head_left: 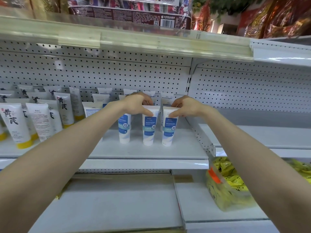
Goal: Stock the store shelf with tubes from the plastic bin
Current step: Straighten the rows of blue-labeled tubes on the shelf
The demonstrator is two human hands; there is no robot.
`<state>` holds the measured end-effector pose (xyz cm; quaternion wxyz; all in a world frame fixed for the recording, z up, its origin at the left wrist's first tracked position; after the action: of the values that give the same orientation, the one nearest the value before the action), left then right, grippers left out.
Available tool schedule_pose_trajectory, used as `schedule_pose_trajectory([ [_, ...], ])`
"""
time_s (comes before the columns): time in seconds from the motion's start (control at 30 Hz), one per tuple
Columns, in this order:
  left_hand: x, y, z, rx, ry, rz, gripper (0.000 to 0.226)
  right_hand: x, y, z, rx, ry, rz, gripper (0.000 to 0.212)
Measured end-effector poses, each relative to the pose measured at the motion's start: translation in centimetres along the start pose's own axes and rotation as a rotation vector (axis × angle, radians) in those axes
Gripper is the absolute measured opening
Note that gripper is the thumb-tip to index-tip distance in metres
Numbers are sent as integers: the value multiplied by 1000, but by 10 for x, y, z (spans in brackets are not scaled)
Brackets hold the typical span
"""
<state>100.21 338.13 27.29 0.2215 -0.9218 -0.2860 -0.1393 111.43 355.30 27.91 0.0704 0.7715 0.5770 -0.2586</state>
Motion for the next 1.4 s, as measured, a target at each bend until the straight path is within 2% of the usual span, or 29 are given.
schedule_pose_trajectory([
  [0.13, -1, -2, -12, 20, 113, -11, 34, -4, -1, -8, 36, -36, 16, 36],
  [0.3, 1, -12, -24, 38, 92, -8, 31, -13, -2, -18, 106, -16, 34, 33],
  [0.5, 0, -33, -28, 37, 38, 6, 32, -11, -21, -28, 74, 9, 91, 27],
  [0.63, -6, -50, -26, 13, 6, 16, 38, -6, -42, -30, 66, 28, 72, 27],
  [0.93, -30, -103, -23, 61, -35, -50, 36, 13, -106, -30, 115, -17, -19, 28],
  [1.13, -41, -131, -8, 1, -81, -53, 30, 26, -144, -21, 66, 63, -42, 33],
  [1.4, -50, -152, 6, -57, -132, -30, 25, 29, -168, -7, 29, 116, -79, 28],
])
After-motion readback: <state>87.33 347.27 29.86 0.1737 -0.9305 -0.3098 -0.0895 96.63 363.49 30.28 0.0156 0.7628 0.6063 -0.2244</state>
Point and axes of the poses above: each hand's wrist, its own y-axis away from the middle knuckle, its own z-axis out of the palm, x = y × z, the point moved 2 cm from there along -y, towards the middle knuckle, and after that the axes turned 9 degrees about x, right-handed, at the moved point
